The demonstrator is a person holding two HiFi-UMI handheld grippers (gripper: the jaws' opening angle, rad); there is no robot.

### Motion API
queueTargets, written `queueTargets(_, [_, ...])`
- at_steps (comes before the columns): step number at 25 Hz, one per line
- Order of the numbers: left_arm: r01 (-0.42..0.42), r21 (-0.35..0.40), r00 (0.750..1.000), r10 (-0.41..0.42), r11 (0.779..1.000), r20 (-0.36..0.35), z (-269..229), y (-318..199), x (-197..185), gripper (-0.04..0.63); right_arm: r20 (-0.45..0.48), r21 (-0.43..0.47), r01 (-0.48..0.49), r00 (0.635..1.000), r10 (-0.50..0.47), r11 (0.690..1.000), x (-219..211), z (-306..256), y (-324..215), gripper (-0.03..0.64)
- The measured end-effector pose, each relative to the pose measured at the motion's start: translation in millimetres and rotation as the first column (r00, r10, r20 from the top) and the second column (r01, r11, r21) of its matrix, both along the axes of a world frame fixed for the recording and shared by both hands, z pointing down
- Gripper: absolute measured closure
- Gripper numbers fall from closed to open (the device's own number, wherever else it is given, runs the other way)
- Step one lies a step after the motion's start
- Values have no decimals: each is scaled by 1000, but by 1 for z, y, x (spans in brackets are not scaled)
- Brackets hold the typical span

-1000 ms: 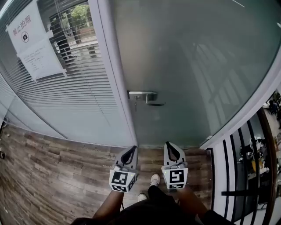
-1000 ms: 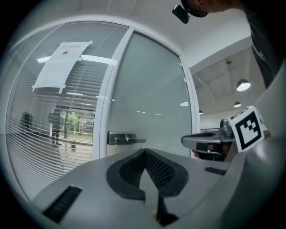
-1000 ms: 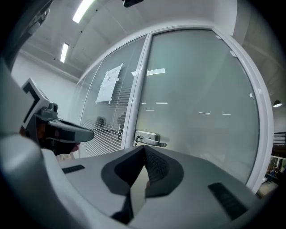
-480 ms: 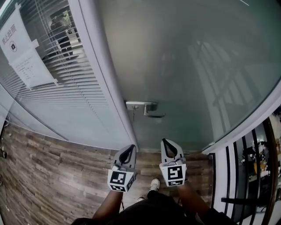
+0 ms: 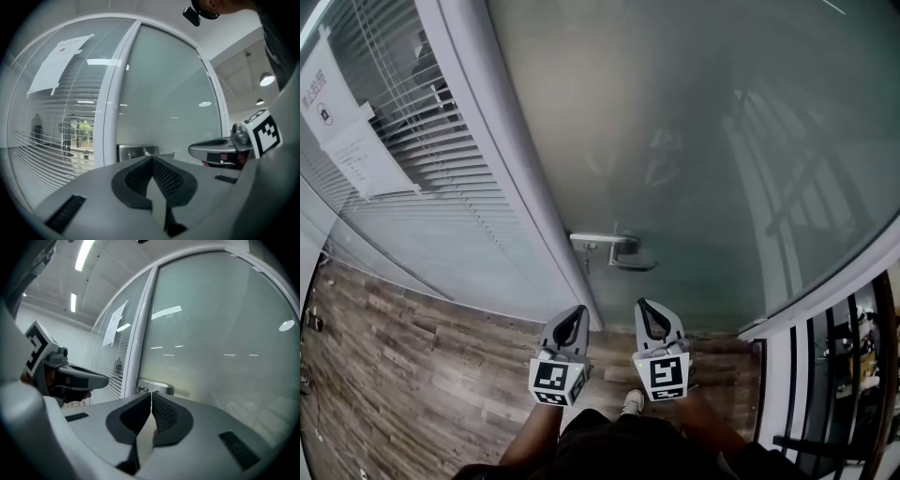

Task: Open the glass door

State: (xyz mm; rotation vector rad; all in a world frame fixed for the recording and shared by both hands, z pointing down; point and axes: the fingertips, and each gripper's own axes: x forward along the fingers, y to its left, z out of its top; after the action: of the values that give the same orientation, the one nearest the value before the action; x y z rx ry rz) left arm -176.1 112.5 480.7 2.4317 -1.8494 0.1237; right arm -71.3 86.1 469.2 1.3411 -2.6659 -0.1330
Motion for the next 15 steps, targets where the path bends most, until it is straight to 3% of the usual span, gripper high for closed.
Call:
queueTargets(8, [4, 5, 1000, -5, 1000, 9, 24, -32, -22, 594, -55, -38, 62, 996, -64, 997, -30, 28, -36, 600])
queueTargets(10, [-3, -4, 1000, 3, 1000, 9, 31, -36, -21, 594, -112, -41, 91, 989, -95, 995, -34, 32, -41, 596])
queueTargets(15, [-2, -34, 1000, 2, 999, -5, 35, -46, -29, 594, -302, -22, 158, 940, -157, 987, -46, 34, -50, 494])
